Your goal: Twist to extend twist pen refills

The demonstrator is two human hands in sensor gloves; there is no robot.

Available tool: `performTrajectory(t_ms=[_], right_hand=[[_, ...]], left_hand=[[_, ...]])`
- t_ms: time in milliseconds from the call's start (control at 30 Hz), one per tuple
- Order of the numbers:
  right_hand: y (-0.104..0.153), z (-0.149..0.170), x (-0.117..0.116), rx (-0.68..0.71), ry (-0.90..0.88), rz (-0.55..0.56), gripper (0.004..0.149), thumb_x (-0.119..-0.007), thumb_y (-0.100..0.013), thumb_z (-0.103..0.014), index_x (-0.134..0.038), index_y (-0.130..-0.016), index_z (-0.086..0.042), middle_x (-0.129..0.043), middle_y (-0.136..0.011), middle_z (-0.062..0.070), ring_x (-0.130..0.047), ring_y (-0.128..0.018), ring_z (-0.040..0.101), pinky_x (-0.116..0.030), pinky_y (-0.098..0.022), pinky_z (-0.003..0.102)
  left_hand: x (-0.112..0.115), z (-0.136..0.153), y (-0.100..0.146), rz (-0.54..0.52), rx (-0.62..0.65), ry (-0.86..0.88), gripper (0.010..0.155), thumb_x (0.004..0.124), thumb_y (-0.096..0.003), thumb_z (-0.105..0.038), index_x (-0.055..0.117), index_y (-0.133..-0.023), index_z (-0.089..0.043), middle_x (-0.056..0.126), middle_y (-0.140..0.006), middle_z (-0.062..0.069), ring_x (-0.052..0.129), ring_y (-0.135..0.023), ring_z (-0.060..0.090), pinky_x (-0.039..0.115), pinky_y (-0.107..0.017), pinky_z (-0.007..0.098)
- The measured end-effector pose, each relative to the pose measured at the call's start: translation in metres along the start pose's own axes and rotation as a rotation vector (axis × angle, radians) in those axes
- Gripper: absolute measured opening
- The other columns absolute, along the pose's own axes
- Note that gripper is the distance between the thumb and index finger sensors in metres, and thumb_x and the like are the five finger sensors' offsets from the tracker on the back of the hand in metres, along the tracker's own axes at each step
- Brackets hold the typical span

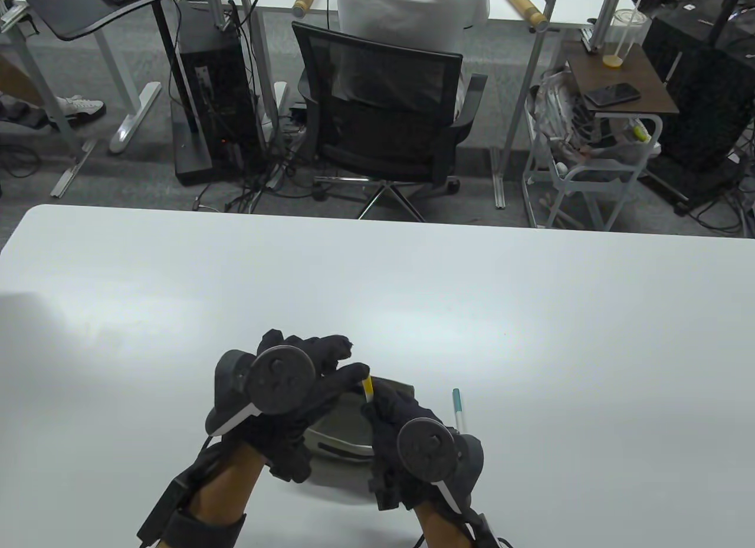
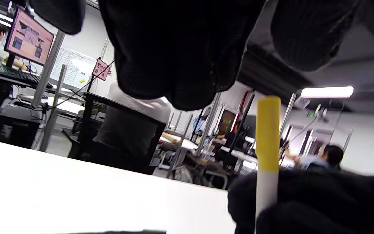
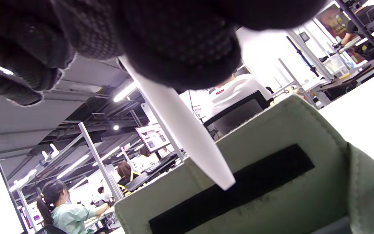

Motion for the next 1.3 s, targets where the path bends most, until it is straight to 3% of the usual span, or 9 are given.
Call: performTrajectory(t_ms=[367, 767, 1300], right_hand=[[0.001, -0.001, 0.000, 0.007, -0.004, -0.017, 0.045, -0.080, -0.033, -0.036, -0.091, -0.073, -0.019, -0.101, -0.059, 0.006, -0.100, -0.019, 0.007, -0.086, -0.013, 0.023], [0.001, 0.000, -0.001, -0.003, -0.018, -0.030, 0.045, -0.080, -0.033, -0.035, -0.091, -0.074, -0.020, -0.101, -0.059, 0.006, -0.100, -0.019, 0.006, -0.086, -0.013, 0.023], [-0.001, 0.006, -0.003, -0.020, -0.027, -0.049, 0.045, -0.079, -0.032, -0.034, -0.091, -0.074, -0.020, -0.100, -0.060, 0.006, -0.100, -0.020, 0.006, -0.086, -0.013, 0.023]], left_hand=[[0.013, -0.025, -0.001, -0.096, 0.049, -0.126, 0.047, 0.089, -0.0487, -0.044, 0.091, -0.084, -0.013, 0.104, -0.065, 0.006, 0.101, -0.059, 0.031, 0.055, -0.068, 0.073], [0.015, -0.029, -0.003, -0.102, 0.143, -0.128, 0.043, 0.089, -0.0480, -0.036, 0.092, -0.086, -0.017, 0.105, -0.072, 0.006, 0.102, -0.065, 0.030, 0.054, -0.069, 0.075], [0.023, -0.024, -0.006, 0.013, 0.238, -0.002, 0.046, 0.082, -0.0509, -0.020, 0.082, -0.097, -0.022, 0.098, -0.093, 0.003, 0.095, -0.084, 0.031, 0.047, -0.070, 0.077]])
Point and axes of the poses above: the tracker on the back of each hand, its own z axis roughly to the little-finger side, its own y axis roughly from the fingertips to the wrist, x = y × z, the point moved 2 cm from there along -y, roughly from the wrist to the fingertips
